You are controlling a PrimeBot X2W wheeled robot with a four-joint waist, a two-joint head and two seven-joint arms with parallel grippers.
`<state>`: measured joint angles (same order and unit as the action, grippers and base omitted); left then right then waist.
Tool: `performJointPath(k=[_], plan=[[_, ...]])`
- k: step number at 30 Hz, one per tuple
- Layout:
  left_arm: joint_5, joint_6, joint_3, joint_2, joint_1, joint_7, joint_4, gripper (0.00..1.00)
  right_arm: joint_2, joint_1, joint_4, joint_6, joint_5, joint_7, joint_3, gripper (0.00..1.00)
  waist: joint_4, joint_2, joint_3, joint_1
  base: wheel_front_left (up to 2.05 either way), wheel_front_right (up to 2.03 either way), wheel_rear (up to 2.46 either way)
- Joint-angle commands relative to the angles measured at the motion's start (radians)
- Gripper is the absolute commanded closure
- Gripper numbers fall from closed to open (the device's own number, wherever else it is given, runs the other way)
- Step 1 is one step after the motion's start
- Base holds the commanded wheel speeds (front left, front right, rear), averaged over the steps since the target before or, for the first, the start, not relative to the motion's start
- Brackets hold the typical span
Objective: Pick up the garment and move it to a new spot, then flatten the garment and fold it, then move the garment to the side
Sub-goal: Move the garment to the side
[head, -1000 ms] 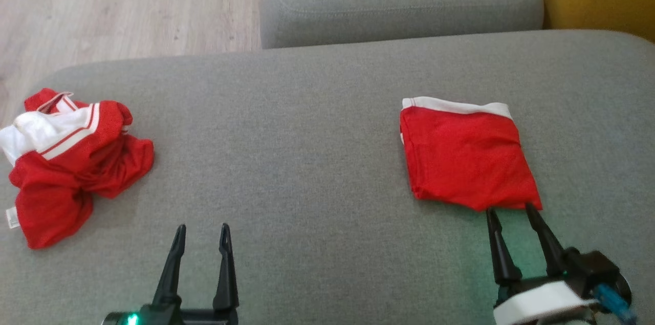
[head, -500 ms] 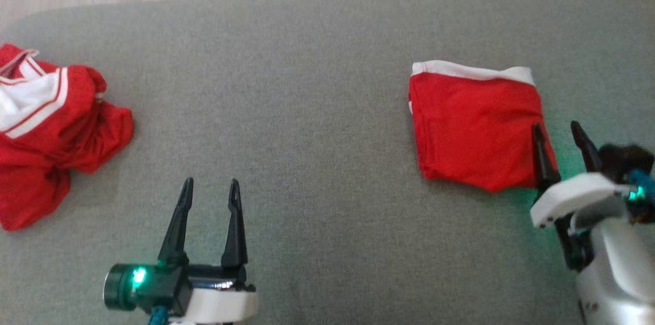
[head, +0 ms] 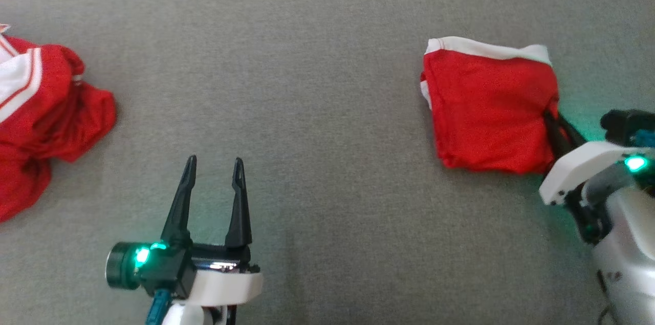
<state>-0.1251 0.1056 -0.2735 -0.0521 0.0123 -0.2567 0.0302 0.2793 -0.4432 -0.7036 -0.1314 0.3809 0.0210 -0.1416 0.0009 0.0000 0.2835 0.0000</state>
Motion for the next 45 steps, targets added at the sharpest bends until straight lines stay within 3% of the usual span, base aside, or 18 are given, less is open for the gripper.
performJointPath(k=[1, 12, 18, 23, 24, 25, 30, 34, 40, 45], plan=[[-0.005, 0.001, 0.028, 0.002, 0.039, -0.005, -0.035, 0.00, 0.054, -0.022, 0.022, 0.001, 0.004, -0.013, -0.016, 1.00, -0.027, 0.0000, 0.030, 0.0000, 0.00, 0.00, 0.00], [0.014, -0.020, 0.025, 0.002, 0.142, -0.005, -0.052, 0.00, 0.306, -0.121, 0.082, 0.001, -0.052, 0.009, 0.071, 1.00, -0.105, 0.0000, 0.230, 0.0000, 0.00, 0.00, 0.00], [0.022, -0.032, 0.016, 0.002, 0.217, -0.005, -0.047, 0.00, 0.449, -0.147, 0.094, 0.001, -0.108, 0.004, 0.176, 1.00, -0.099, 0.0000, 0.328, 0.0000, 0.00, 0.00, 0.00], [0.012, -0.036, 0.012, 0.002, 0.255, -0.005, -0.039, 0.00, 0.506, -0.153, 0.107, 0.001, -0.186, -0.009, 0.272, 1.00, -0.082, 0.0000, 0.366, 0.0000, 0.00, 0.00, 0.00], [0.008, -0.036, 0.013, 0.002, 0.262, -0.005, -0.037, 0.00, 0.510, -0.153, 0.111, 0.001, -0.208, -0.010, 0.297, 0.66, -0.078, 0.0000, 0.370, 0.0000, 0.00, 0.00, 0.00], [0.005, -0.036, 0.013, 0.002, 0.268, -0.005, -0.035, 0.00, 0.508, -0.154, 0.116, 0.001, -0.231, -0.010, 0.323, 0.00, -0.074, 0.0000, 0.371, 0.0000, 0.00, 0.00, 0.00], [-0.010, -0.031, 0.010, 0.002, 0.277, -0.005, -0.022, 0.00, 0.447, -0.131, 0.169, 0.001, -0.379, -0.013, 0.426, 0.00, -0.049, 0.0000, 0.335, 0.0000, 0.00, 0.00, 0.00], [-0.017, -0.024, 0.005, 0.002, 0.256, -0.005, -0.014, 0.00, 0.290, -0.090, 0.249, 0.001, -0.458, -0.046, 0.450, 0.00, -0.028, 0.0000, 0.254, 0.0000, 0.00, 0.00, 0.00], [-0.027, -0.008, -0.002, 0.002, 0.185, -0.005, 0.012, 0.00, 0.063, 0.017, 0.304, 0.001, -0.398, -0.140, 0.306, 0.00, -0.003, 0.0000, 0.095, 0.0000, 0.00, 0.00, 0.00], [-0.045, 0.006, -0.003, 0.002, 0.126, -0.005, 0.036, 0.00, -0.025, 0.079, 0.234, 0.001, -0.291, -0.258, 0.156, 0.00, 0.018, 0.0000, -0.017, 0.0000, 0.00, 0.00, 0.00]])
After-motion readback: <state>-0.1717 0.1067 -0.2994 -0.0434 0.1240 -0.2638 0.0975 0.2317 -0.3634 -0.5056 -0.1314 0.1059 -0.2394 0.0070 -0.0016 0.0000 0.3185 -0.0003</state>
